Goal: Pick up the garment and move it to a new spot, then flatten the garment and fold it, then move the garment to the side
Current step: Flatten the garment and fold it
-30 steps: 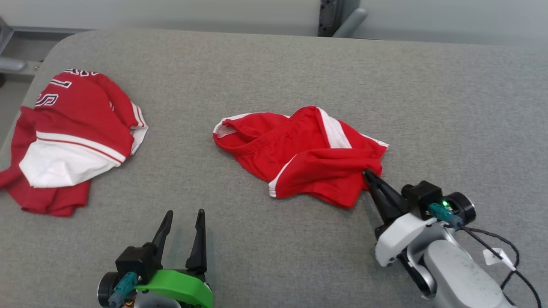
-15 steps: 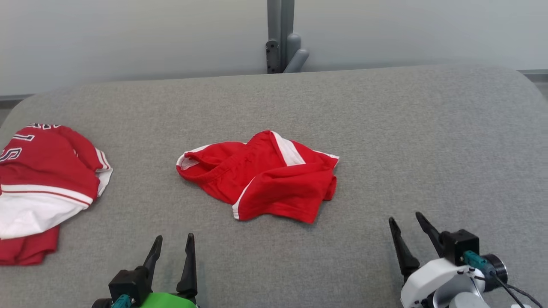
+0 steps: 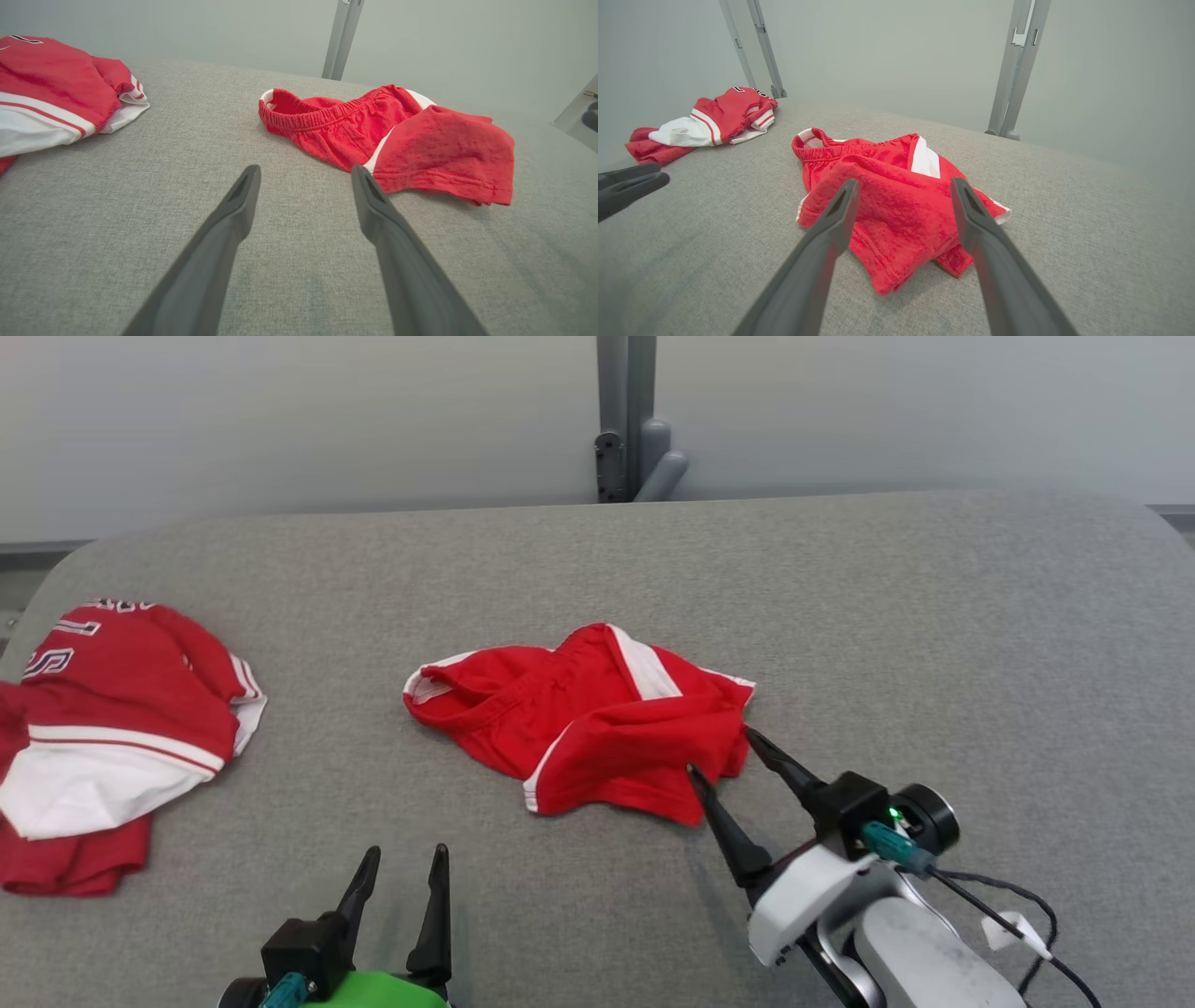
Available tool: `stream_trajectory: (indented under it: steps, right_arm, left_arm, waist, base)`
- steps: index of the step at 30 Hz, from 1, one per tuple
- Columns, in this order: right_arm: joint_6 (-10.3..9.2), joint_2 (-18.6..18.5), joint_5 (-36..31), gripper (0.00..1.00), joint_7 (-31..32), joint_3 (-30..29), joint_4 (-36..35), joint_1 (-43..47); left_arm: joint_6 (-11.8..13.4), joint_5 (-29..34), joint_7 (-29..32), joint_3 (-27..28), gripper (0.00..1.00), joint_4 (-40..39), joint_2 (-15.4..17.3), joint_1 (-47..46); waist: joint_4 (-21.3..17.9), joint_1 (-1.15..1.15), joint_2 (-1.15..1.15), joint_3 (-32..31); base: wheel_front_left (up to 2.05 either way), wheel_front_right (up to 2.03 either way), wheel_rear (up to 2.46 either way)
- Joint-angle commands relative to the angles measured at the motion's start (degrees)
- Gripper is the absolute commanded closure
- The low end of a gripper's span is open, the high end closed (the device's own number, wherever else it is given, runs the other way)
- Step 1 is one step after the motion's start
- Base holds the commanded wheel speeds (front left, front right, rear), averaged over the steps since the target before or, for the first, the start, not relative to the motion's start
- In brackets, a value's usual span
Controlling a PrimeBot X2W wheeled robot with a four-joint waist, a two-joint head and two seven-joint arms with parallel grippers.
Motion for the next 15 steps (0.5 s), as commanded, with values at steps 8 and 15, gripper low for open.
stream_trajectory:
  steps: [8, 15]
  right_arm:
    - [-0.07, -2.5, 3.0, 0.0, 3.8, 14.7, 10.2, -13.9]
    - [-0.07, -3.5, 6.4, 0.0, 5.8, 19.4, 17.8, -21.2]
  left_arm:
    - [0.7, -2.2, 0.0, -0.8, 0.0, 1.1, 0.2, 0.1]
    - [1.4, -4.1, 0.0, -2.0, 0.0, 0.6, 0.2, -0.5]
  waist:
    - [9.1, 0.0, 0.0, 2.2]
    - [11.9, 0.0, 0.0, 4.3]
  base:
    - [0.0, 0.0, 0.0]
    - [0.0, 0.0, 0.0]
